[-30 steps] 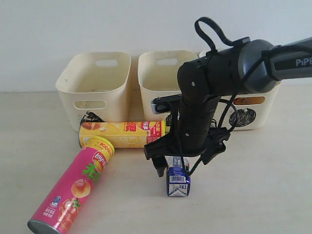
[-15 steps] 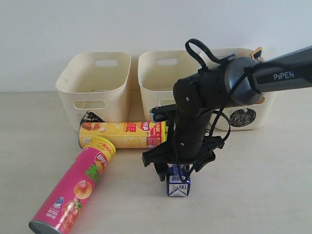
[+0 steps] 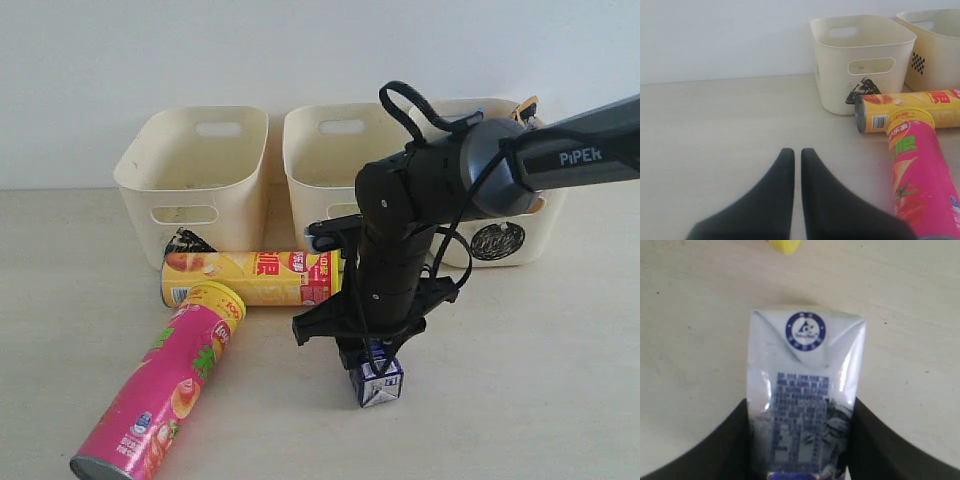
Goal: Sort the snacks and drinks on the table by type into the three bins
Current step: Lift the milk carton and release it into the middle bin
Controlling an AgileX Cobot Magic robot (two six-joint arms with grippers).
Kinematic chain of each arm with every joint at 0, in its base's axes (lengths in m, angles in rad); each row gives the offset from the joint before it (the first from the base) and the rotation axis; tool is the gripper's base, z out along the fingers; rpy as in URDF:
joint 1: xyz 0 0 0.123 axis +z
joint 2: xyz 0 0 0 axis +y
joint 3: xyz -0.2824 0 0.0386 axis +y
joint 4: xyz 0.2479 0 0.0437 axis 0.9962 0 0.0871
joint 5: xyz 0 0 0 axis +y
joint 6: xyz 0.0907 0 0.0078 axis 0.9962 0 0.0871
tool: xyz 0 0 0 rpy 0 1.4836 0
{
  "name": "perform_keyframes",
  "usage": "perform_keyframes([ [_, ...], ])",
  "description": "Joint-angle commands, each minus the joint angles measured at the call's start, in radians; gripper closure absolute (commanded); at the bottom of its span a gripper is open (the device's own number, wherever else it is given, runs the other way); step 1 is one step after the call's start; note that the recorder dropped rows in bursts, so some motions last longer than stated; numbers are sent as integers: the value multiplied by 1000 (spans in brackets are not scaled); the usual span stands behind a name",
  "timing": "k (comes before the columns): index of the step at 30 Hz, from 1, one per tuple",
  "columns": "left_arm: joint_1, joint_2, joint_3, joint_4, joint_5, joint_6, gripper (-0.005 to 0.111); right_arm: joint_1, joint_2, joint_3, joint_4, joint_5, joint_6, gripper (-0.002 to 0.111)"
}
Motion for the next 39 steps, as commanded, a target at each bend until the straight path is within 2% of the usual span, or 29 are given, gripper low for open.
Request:
perform_keyframes([
  [1,3,-4,4,-4,-7,-13,103,-1,-12,-3,-55,72,-40,109],
  [14,3,-4,4,-4,-4,-13,103,-1,-288,-3,-151,134,-135,109],
  [20,3,-4,4,-4,-4,-13,103,-1,-399,-6,-201,-75,-120,109],
  [26,3,-4,4,-4,-4,-13,103,-1,-353,-71,-217,-276,-109,109],
  [35,3,-4,4,-4,-8,-13,103,-88,-180,-262,-228,-334,-82,109],
  [39,3,-4,4,-4,-8,-13,103,-139,-121,-305,-215,-403,-8,109],
])
